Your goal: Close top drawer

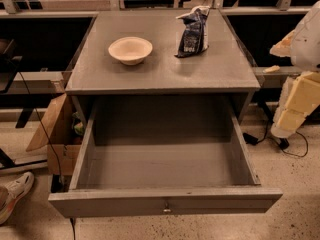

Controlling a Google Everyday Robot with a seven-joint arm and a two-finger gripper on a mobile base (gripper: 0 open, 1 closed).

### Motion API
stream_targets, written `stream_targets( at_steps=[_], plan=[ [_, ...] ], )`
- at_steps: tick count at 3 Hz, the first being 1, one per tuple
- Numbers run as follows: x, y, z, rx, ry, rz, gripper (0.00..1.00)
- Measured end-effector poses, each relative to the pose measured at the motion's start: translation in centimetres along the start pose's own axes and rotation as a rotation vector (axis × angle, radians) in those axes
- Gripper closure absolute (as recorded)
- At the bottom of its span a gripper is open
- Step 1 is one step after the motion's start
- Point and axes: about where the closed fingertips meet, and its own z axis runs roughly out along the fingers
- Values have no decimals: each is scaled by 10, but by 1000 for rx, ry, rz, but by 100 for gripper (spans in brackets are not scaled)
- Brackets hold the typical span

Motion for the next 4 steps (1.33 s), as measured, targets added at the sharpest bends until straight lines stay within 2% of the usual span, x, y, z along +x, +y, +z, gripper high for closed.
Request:
stream_targets(
  at_steps=[1, 2, 3, 4],
  plan=[
    [0, 0, 0, 0, 0, 0, 0],
    [4, 15, 5, 10, -25, 8, 0],
    [11, 44, 24, -1, -65, 31, 0],
    [22, 79, 58, -30, -104, 60, 0]
  ],
)
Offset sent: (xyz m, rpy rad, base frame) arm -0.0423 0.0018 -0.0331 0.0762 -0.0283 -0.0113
